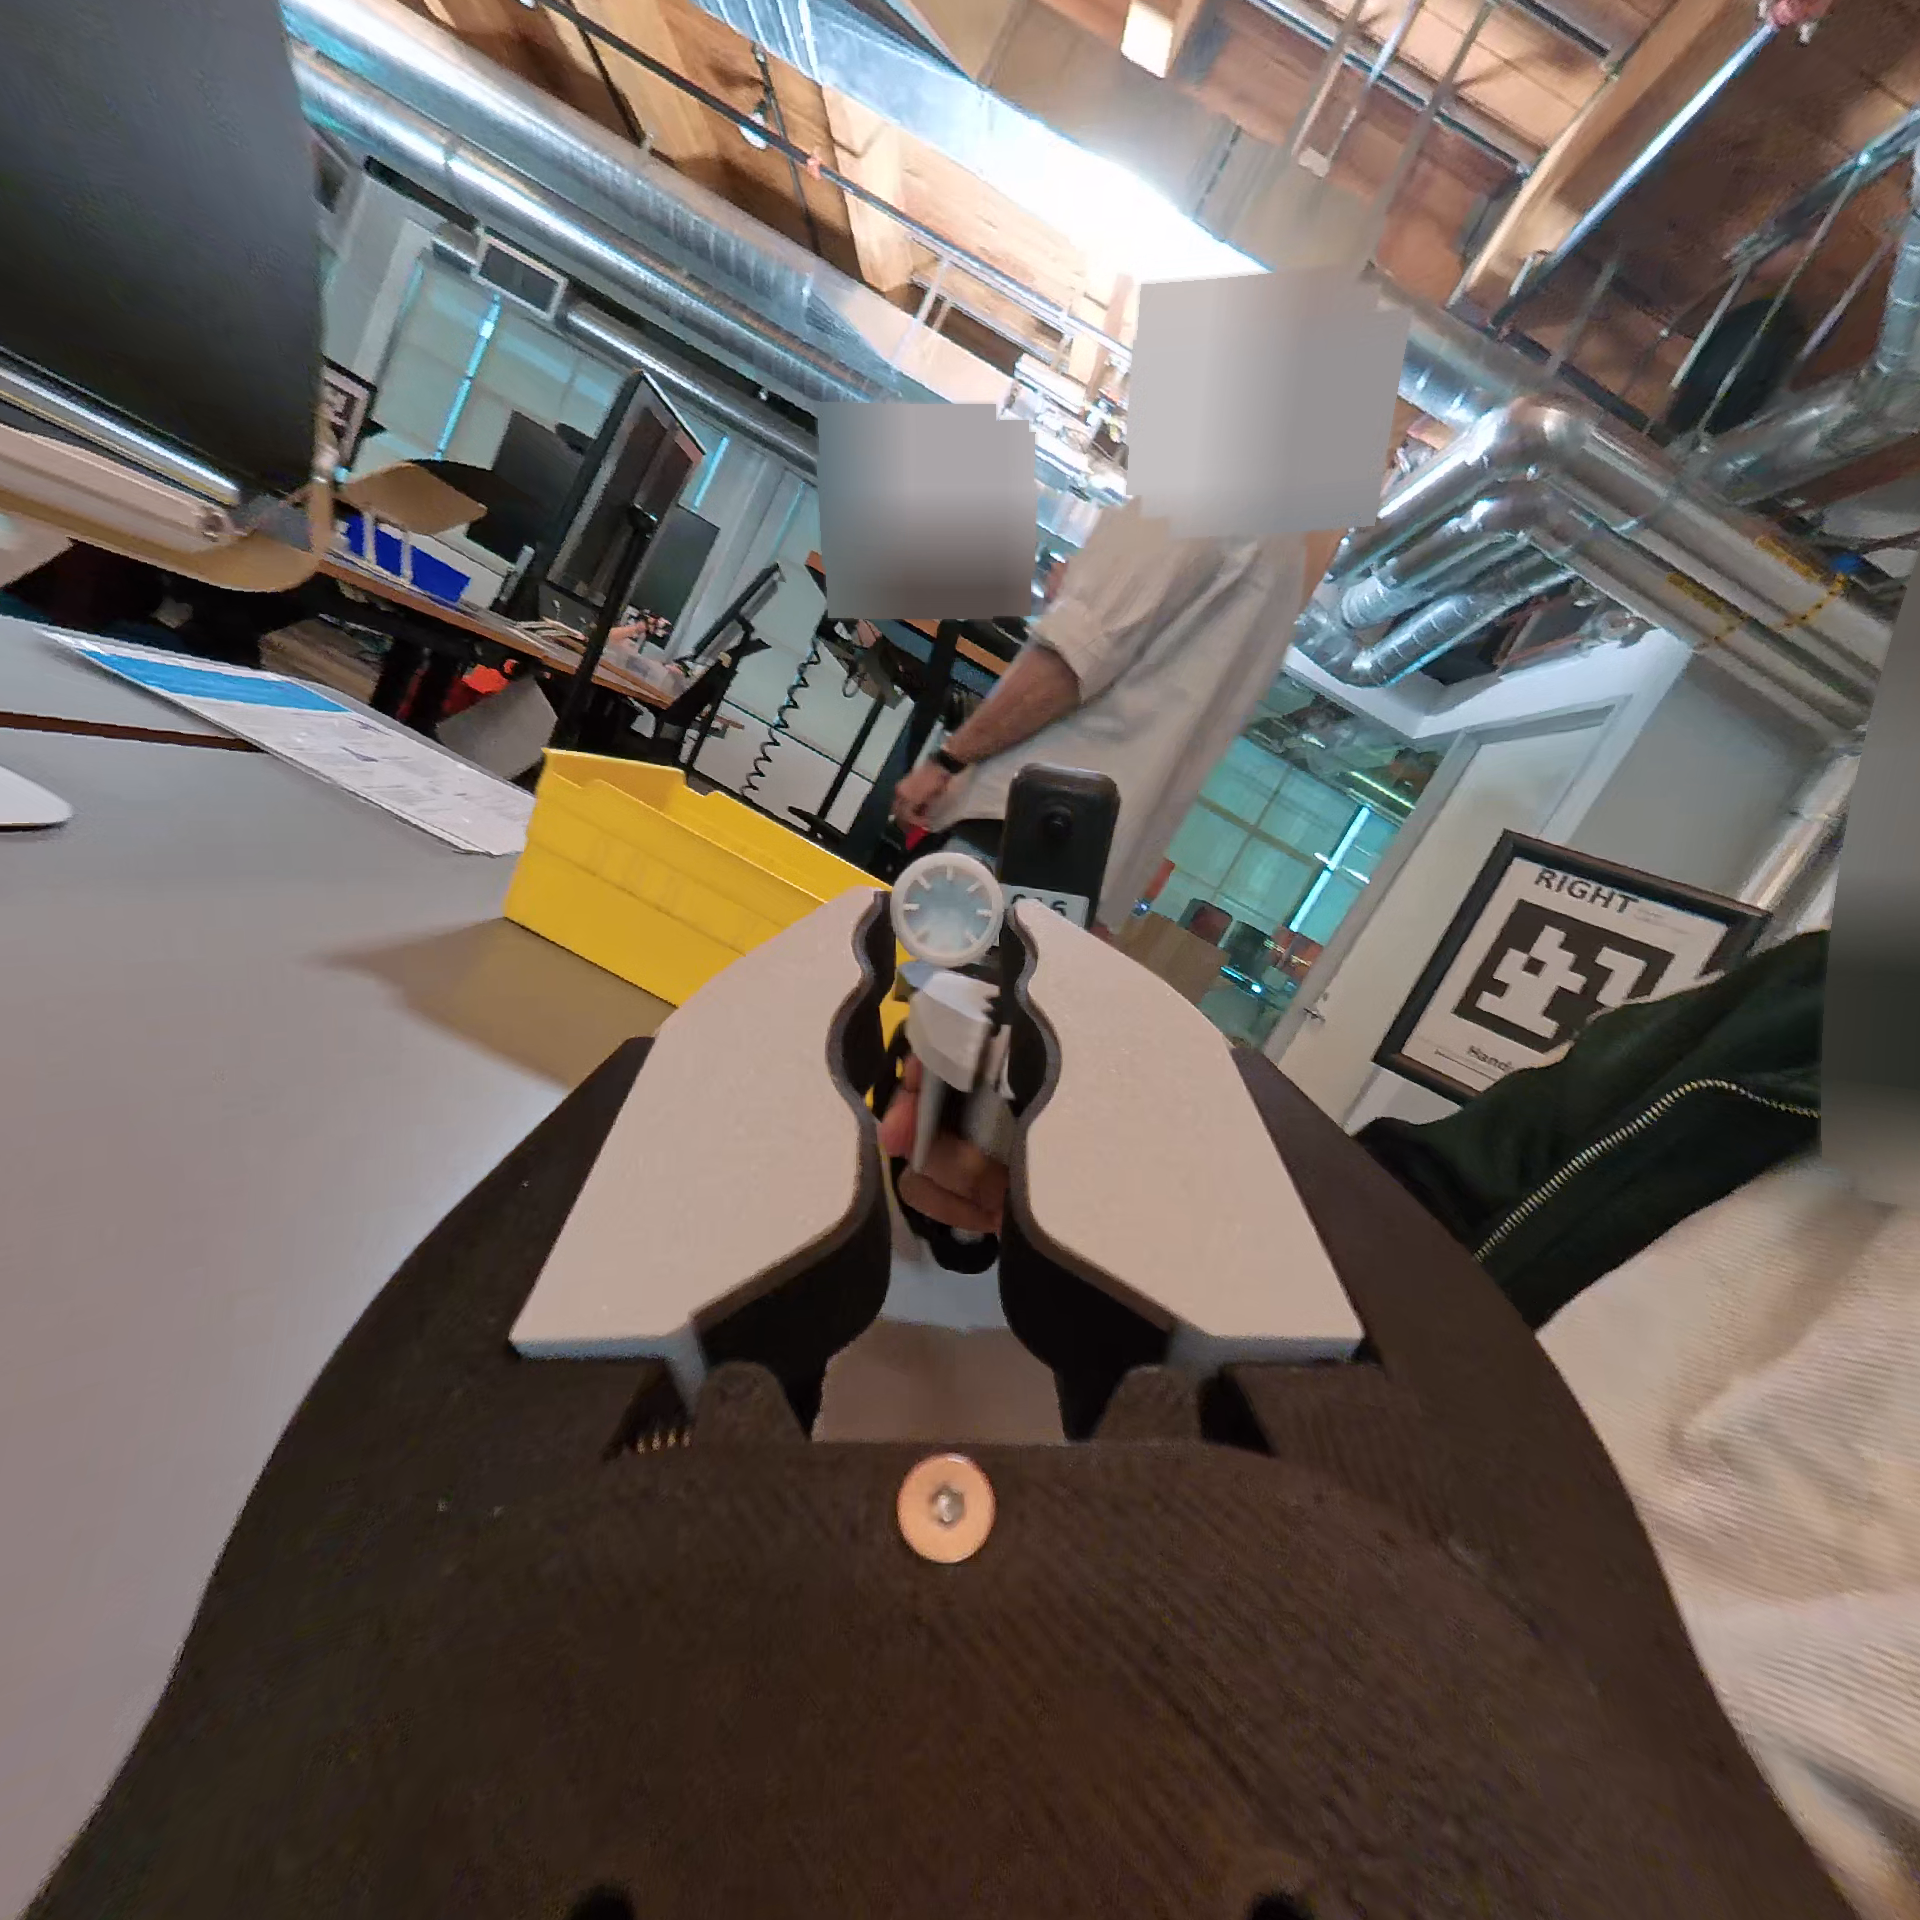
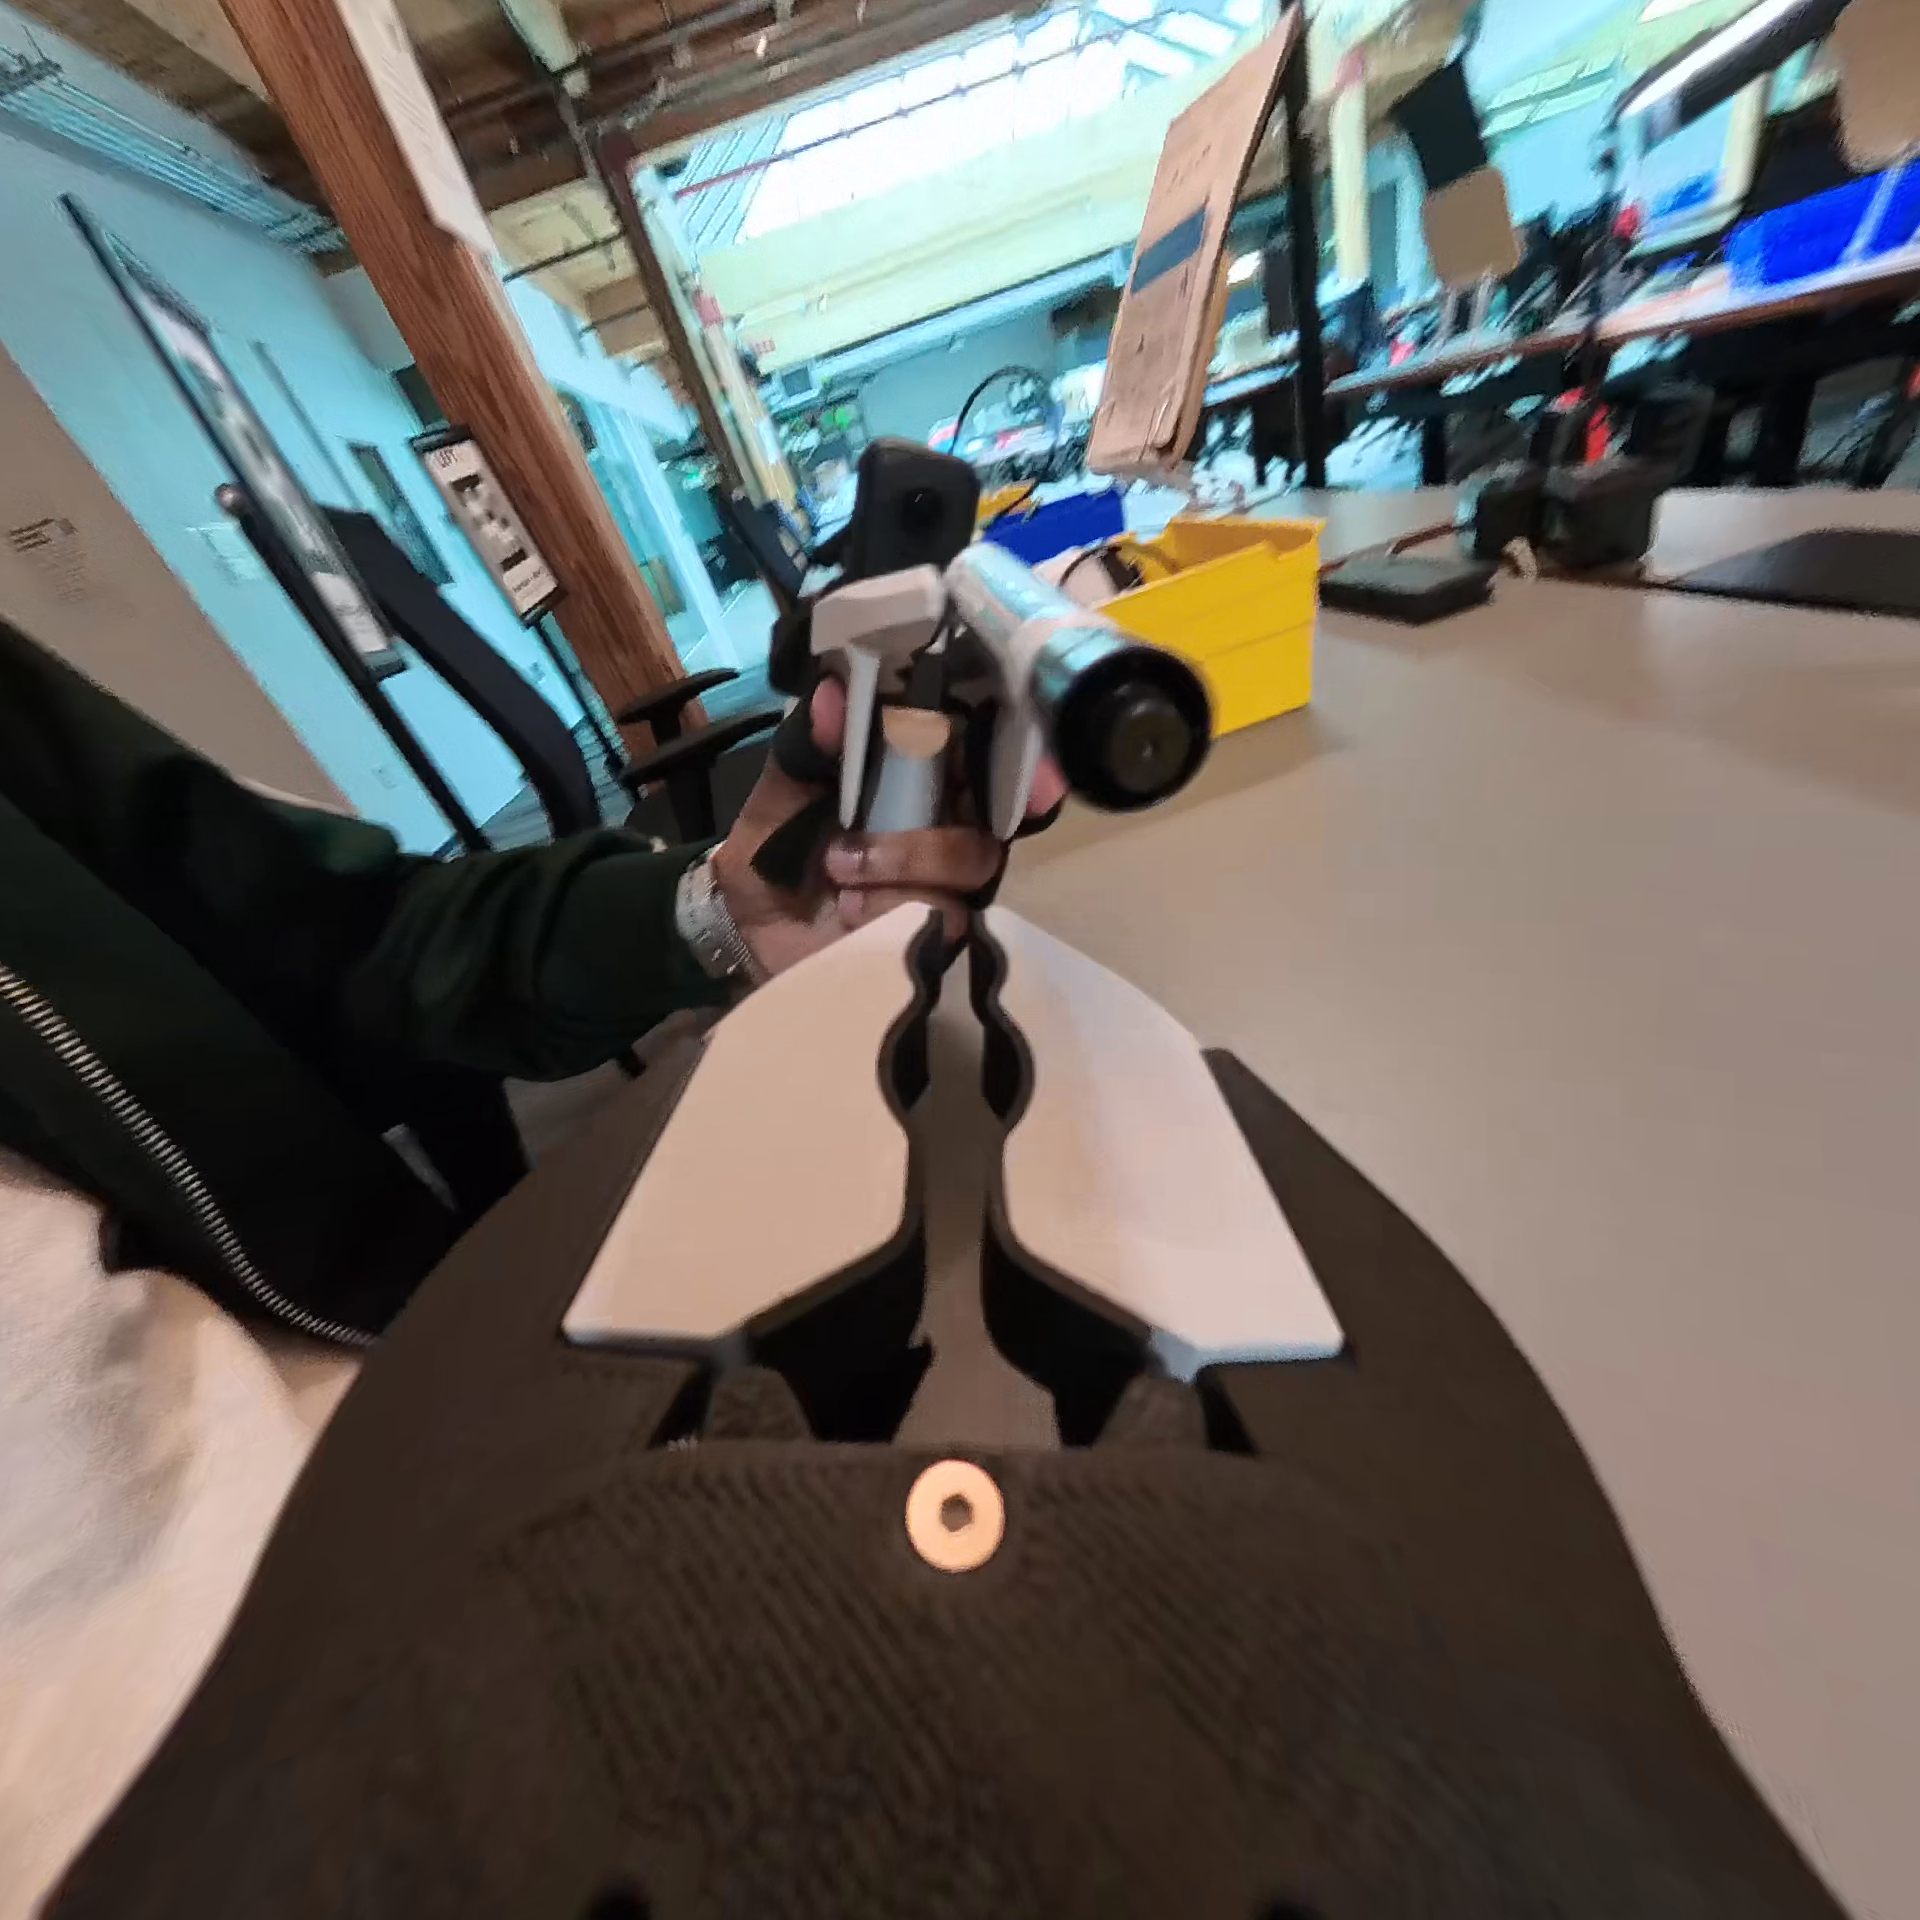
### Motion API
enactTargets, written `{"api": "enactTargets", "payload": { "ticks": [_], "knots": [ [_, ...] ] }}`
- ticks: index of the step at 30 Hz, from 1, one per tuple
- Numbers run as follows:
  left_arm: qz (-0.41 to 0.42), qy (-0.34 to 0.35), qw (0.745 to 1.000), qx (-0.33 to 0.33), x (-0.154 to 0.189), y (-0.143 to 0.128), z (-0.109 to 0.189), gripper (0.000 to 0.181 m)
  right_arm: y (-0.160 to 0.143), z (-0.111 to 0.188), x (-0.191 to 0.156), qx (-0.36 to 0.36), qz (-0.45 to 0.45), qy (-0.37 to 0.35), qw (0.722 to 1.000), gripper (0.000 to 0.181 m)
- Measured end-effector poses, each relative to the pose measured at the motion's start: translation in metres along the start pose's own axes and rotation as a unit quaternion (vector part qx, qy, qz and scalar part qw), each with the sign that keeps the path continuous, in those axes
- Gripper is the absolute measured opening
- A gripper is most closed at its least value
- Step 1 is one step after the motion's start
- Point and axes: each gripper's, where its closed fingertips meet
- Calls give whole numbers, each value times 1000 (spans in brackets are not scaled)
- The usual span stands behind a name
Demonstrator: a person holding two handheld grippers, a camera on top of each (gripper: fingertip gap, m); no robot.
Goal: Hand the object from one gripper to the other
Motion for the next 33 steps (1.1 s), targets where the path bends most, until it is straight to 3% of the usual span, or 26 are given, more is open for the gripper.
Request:
{"api": "enactTargets", "payload": {
  "ticks": [3, 6, 9, 11, 15, 20, 23, 26, 28, 33],
  "knots": [
    [-10, 39, 999, 6, -11, 5, 9, 19, -4, -1, -1, -20, 34, -17, 999, 7],
    [-36, 97, 994, -21, -22, 4, 16, 20, 2, -1, 14, -5, 139, -115, 984, 26],
    [-80, 157, 980, -87, -31, -8, 15, 19, 4, 5, 37, -23, 271, -236, 933, 34],
    [-117, 181, 966, -144, -32, -21, 9, 20, 0, 5, 45, -57, 340, -280, 896, 34],
    [-163, 192, 942, -223, -28, -45, -5, 20, -15, 0, 50, -115, 424, -306, 844, 34],
    [-155, 172, 943, -240, -22, -57, -14, 20, -23, -1, 56, -153, 476, -326, 802, 19],
    [-161, 162, 945, -234, -20, -56, -15, 20, -23, -1, 54, -155, 469, -320, 809, 18],
    [-177, 161, 949, -205, -19, -49, -15, 26, -20, -2, 52, -135, 426, -311, 839, 18],
    [-181, 162, 950, -199, -21, -48, -14, 38, -15, 0, 52, -116, 378, -302, 868, 19],
    [-175, 165, 946, -217, -26, -57, -12, 33, 6, 9, 47, -27, 171, -229, 958, 19]
  ]
}}
Point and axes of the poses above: each gripper's, where its closed fingertips meet, z back along the fingers, y out of its top, x = y × z across the jaws, and after that the axes turned 11 degrees about -y, right-handed
